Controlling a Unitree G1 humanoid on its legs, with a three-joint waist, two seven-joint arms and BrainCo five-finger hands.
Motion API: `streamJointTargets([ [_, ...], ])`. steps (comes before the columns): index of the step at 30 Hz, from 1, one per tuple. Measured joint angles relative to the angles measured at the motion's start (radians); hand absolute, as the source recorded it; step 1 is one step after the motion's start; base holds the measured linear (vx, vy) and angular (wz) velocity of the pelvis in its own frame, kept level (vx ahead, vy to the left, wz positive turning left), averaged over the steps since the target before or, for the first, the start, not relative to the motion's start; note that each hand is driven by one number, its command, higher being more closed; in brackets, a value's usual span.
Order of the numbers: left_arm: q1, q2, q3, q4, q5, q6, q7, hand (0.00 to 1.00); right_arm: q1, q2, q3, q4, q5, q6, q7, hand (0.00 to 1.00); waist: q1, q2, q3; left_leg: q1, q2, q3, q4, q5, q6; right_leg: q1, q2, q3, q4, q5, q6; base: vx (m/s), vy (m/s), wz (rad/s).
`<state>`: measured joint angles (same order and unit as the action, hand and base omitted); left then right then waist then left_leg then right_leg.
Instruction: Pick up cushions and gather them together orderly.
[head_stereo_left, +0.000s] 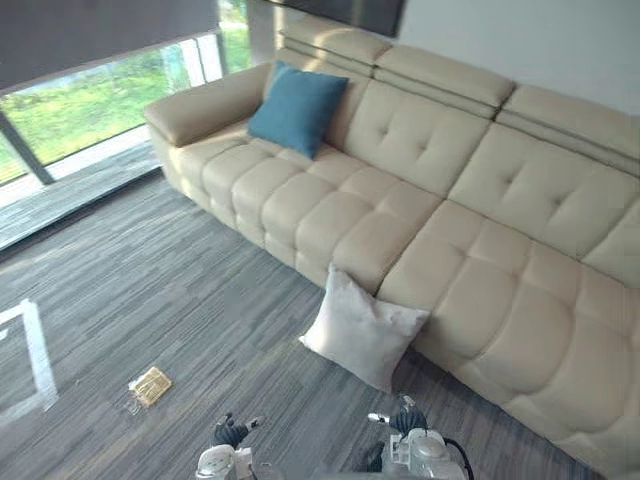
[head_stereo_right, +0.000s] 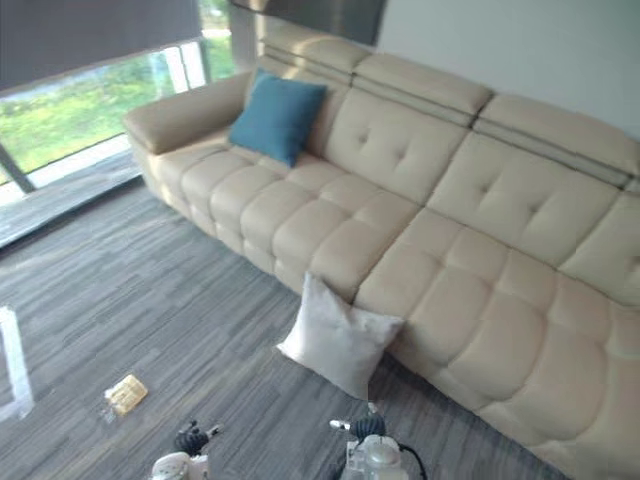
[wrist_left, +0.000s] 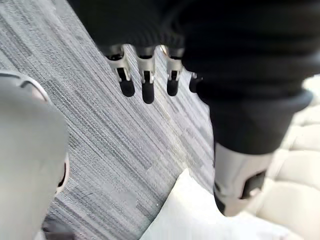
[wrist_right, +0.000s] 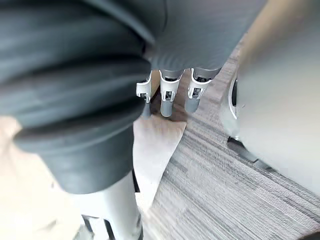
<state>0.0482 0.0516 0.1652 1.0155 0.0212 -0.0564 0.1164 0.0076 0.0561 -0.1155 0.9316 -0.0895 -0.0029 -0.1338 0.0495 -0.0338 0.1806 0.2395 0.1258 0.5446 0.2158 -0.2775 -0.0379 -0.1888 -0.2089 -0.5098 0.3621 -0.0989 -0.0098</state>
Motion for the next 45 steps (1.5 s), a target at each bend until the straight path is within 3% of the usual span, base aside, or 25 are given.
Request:
streamJointTargets([
  [1, -0.003, 0.006, -0.005, 0.005, 0.004, 0.0, -0.008, 0.0, 0.002, -0.008, -0.002, -0.004, 0.0, -0.001, 0.002, 0.0, -0.003, -0.011, 0.001, 0.015, -0.01, -0.015, -0.005, 0.0, -0.016, 0.004, 0.006, 0.017, -0.02, 0.062, -0.059, 0.22, -0.138, -0.34],
  [3, -0.009, -0.02, -0.005, 0.014, 0.012, -0.001, -0.013, 0.0, -0.003, -0.028, -0.011, -0.002, -0.009, -0.002, 0.004, 0.0, -0.004, 0.027, 0.005, 0.041, 0.026, -0.039, 0.002, 0.009, -0.058, 0.027, 0.034, 0.012, 0.001, 0.026, -0.057, 0.27, -0.17, -0.25],
  [5, -0.01, -0.035, 0.006, 0.004, 0.021, -0.003, -0.016, 0.0, -0.004, -0.034, -0.044, -0.004, -0.009, -0.003, 0.004, 0.0, -0.01, 0.042, 0.006, 0.008, 0.067, -0.086, 0.128, 0.011, -0.063, 0.047, 0.06, 0.008, -0.002, -0.024, -0.045, 0.27, -0.228, -0.09],
  [8, 0.005, -0.055, 0.067, -0.051, 0.014, -0.004, -0.021, 0.0, 0.002, -0.042, -0.038, -0.011, -0.006, 0.001, 0.002, 0.0, -0.002, 0.067, 0.023, -0.232, 0.214, -0.276, 0.702, 0.077, -0.059, 0.144, 0.146, 0.029, -0.042, -0.074, -0.064, 0.2, -0.174, -0.26],
  [9, 0.008, -0.061, 0.076, -0.065, 0.015, -0.005, -0.021, 0.0, 0.004, -0.042, -0.037, -0.008, 0.002, 0.003, 0.0, 0.0, 0.004, 0.068, 0.026, -0.271, 0.217, -0.301, 0.767, 0.055, -0.07, 0.169, 0.156, 0.049, -0.043, -0.088, -0.071, 0.2, -0.049, -0.75],
  [11, 0.012, -0.066, 0.078, -0.082, 0.014, -0.004, -0.021, 0.0, 0.004, -0.038, -0.039, -0.005, 0.013, 0.005, -0.001, 0.0, 0.008, 0.06, 0.029, -0.306, 0.193, -0.303, 0.724, 0.019, -0.067, 0.199, 0.161, 0.088, -0.055, -0.099, -0.063, 0.18, -0.033, -0.68],
  [13, 0.014, -0.07, 0.084, -0.09, 0.012, -0.006, -0.016, 0.0, 0.003, -0.037, -0.038, -0.006, 0.022, 0.008, -0.004, 0.0, 0.012, 0.056, 0.029, -0.332, 0.135, -0.344, 0.484, -0.007, -0.052, 0.223, 0.16, 0.157, -0.07, -0.106, -0.044, 0.23, 0.024, -0.77],
  [15, 0.014, -0.071, 0.086, -0.092, 0.01, -0.007, -0.011, 0.0, 0.003, -0.037, -0.038, -0.007, 0.022, 0.008, -0.006, 0.0, 0.015, 0.055, 0.029, -0.347, 0.084, -0.432, 0.365, -0.009, -0.052, 0.225, 0.157, 0.2, -0.069, -0.111, -0.035, 0.2, 0.112, -0.76],
  [16, 0.014, -0.073, 0.086, -0.092, -0.002, -0.01, -0.009, 0.0, 0.003, -0.036, -0.035, -0.005, 0.022, 0.008, -0.008, 0.0, 0.026, 0.053, 0.028, -0.348, 0.041, -0.511, 0.272, -0.003, -0.05, 0.225, 0.149, 0.246, -0.055, -0.113, -0.03, 0.31, 0.232, -1.21],
  [18, 0.014, -0.076, 0.086, -0.087, -0.006, -0.017, -0.006, 0.0, 0.006, -0.04, -0.026, -0.003, 0.022, 0.008, -0.017, 0.0, 0.031, 0.06, 0.024, -0.333, 0.008, -0.569, 0.179, 0.101, -0.069, 0.205, 0.146, 0.306, 0.001, -0.134, 0.01, 0.3, 0.264, -1.04],
  [19, 0.012, -0.063, 0.088, -0.076, -0.006, -0.019, -0.005, 0.0, 0.01, -0.033, -0.02, 0.004, 0.023, 0.01, -0.023, 0.0, 0.035, 0.042, 0.015, -0.303, -0.01, -0.534, 0.177, 0.088, -0.069, 0.204, 0.134, 0.348, 0.013, -0.143, 0.025, 0.3, 0.281, -0.71],
  [20, 0.011, -0.05, 0.087, -0.059, -0.005, -0.019, -0.006, 0.0, 0.025, -0.016, -0.019, 0.006, 0.023, 0.011, -0.023, 0.0, 0.029, 0.021, -0.014, -0.299, -0.021, -0.497, 0.169, 0.073, -0.047, 0.213, 0.117, 0.371, -0.037, -0.128, 0.047, 0.28, 0.273, -0.64],
  [23, 0.004, -0.035, 0.08, -0.04, -0.003, -0.018, -0.006, 0.0, 0.033, -0.004, -0.02, 0.009, 0.022, 0.011, -0.023, 0.0, 0.027, 0.001, -0.029, -0.27, -0.051, -0.47, 0.141, 0.072, -0.042, 0.249, 0.091, 0.392, -0.093, -0.106, 0.078, 0.2, 0.181, -0.22],
  [25, 0.003, -0.035, 0.075, -0.022, -0.004, -0.018, -0.006, 0.0, 0.033, -0.005, -0.021, 0.026, 0.021, 0.01, -0.023, 0.0, 0.027, 0.003, -0.032, -0.222, -0.069, -0.443, 0.107, 0.063, -0.026, 0.281, 0.077, 0.414, -0.127, -0.1, 0.087, 0.17, 0.18, -0.24],
  [30, 0.011, -0.034, 0.051, -0.02, -0.003, -0.018, -0.006, 0.0, 0.034, -0.006, -0.021, 0.03, 0.022, 0.011, -0.025, 0.0, 0.026, 0.008, -0.043, -0.169, -0.073, -0.409, 0.061, 0.063, -0.026, 0.302, 0.071, 0.435, -0.151, -0.097, 0.094, 0.07, 0.06, -0.22],
  [36, 0.011, -0.037, 0.041, -0.022, -0.016, -0.018, 0.015, 0.0, 0.026, -0.024, -0.022, 0.037, 0.05, 0.009, -0.046, 0.0, 0.031, 0.017, -0.032, -0.198, -0.047, -0.397, 0.076, 0.06, -0.028, 0.262, 0.089, 0.436, -0.119, -0.099, 0.091, -0.03, -0.033, -0.05],
  [39, -0.057, -0.035, 0.043, -0.037, -0.047, -0.018, 0.04, 0.0, -0.034, -0.063, -0.039, 0.036, 0.072, 0.008, -0.075, 0.0, 0.031, 0.036, 0.048, -0.396, -0.027, -0.419, 0.277, 0.008, -0.017, 0.079, 0.099, 0.441, 0.069, -0.148, 0.082, -0.22, -0.019, 0.04],
  [40, -0.097, -0.032, 0.044, -0.056, -0.071, -0.02, 0.057, 0.0, -0.075, -0.082, -0.04, 0.033, 0.092, 0.009, -0.09, 0.0, 0.032, 0.033, 0.099, -0.489, -0.018, -0.423, 0.364, -0.016, -0.011, -0.018, 0.097, 0.448, 0.166, -0.179, 0.08, -0.19, -0.004, 0.02],
  [41, -0.11, -0.029, 0.044, -0.065, -0.077, -0.02, 0.059, 0.0, -0.089, -0.086, -0.04, 0.031, 0.093, 0.009, -0.094, 0.0, 0.032, 0.028, 0.119, -0.52, -0.013, -0.422, 0.393, -0.022, -0.01, -0.053, 0.097, 0.455, 0.2, -0.188, 0.082, -0.33, -0.006, -0.1],
  [43, -0.166, -0.006, 0.046, -0.096, -0.112, -0.019, 0.081, 0.0, -0.155, -0.099, -0.043, 0.019, 0.119, 0.009, -0.119, 0.0, 0.035, 0.007, 0.177, -0.696, 0.005, -0.425, 0.541, -0.06, -0.004, -0.24, 0.1, 0.476, 0.353, -0.219, 0.077, -0.35, -0.008, -0.21],
  [45, -0.209, 0.0, 0.051, -0.105, -0.125, -0.02, 0.095, 0.0, -0.191, -0.103, -0.051, 0.013, 0.136, 0.009, -0.127, 0.0, 0.036, 0.001, 0.214, -0.761, 0.007, -0.432, 0.587, -0.065, -0.001, -0.304, 0.102, 0.483, 0.395, -0.221, 0.076, -0.24, 0.005, -0.06],
])
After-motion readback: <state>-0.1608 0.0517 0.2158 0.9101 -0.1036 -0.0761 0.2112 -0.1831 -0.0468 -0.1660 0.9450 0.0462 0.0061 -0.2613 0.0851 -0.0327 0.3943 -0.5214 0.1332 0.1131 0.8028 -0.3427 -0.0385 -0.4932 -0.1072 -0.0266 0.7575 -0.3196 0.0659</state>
